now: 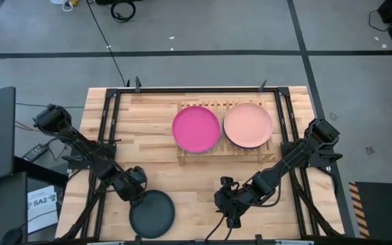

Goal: Place and stack plates onto a shelf
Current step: Stack the black plate on top of the pink plate on the shelf

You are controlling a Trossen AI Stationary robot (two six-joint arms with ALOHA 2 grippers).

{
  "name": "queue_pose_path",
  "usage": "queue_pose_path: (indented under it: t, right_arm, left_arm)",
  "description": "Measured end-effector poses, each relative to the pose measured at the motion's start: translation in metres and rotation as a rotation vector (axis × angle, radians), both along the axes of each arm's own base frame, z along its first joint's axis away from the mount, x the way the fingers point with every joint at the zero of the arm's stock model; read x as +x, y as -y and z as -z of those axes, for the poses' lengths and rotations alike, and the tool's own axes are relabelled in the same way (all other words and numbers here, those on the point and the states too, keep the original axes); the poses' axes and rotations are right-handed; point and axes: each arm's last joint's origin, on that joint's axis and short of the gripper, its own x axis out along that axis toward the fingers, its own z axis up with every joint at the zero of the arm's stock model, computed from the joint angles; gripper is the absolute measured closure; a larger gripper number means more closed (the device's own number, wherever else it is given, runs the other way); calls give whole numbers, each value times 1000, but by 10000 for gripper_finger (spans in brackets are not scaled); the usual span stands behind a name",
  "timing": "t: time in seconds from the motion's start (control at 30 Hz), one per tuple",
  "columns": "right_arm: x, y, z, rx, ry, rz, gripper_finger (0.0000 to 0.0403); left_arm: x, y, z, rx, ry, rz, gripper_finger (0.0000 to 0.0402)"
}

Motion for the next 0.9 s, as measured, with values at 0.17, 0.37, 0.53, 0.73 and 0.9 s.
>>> queue_pose_path:
  t: [0.17, 0.37, 0.53, 0.73, 0.9]
  right_arm:
    - [0, 0, 0, 0, 1, 0, 224]
    - [0, 0, 0, 1, 2, 0, 224]
    - [0, 0, 0, 3, 4, 0, 224]
    - [0, 0, 0, 4, 6, 0, 224]
    - [0, 0, 0, 4, 6, 0, 224]
  left_arm:
    - [1, 1, 3, -2, -19, 7, 226]
    - [0, 1, 3, 2, -25, 7, 261]
    - [1, 1, 4, -5, -25, 6, 306]
    - [3, 4, 2, -47, 1, 21, 369]
    - [5, 6, 0, -63, 24, 22, 386]
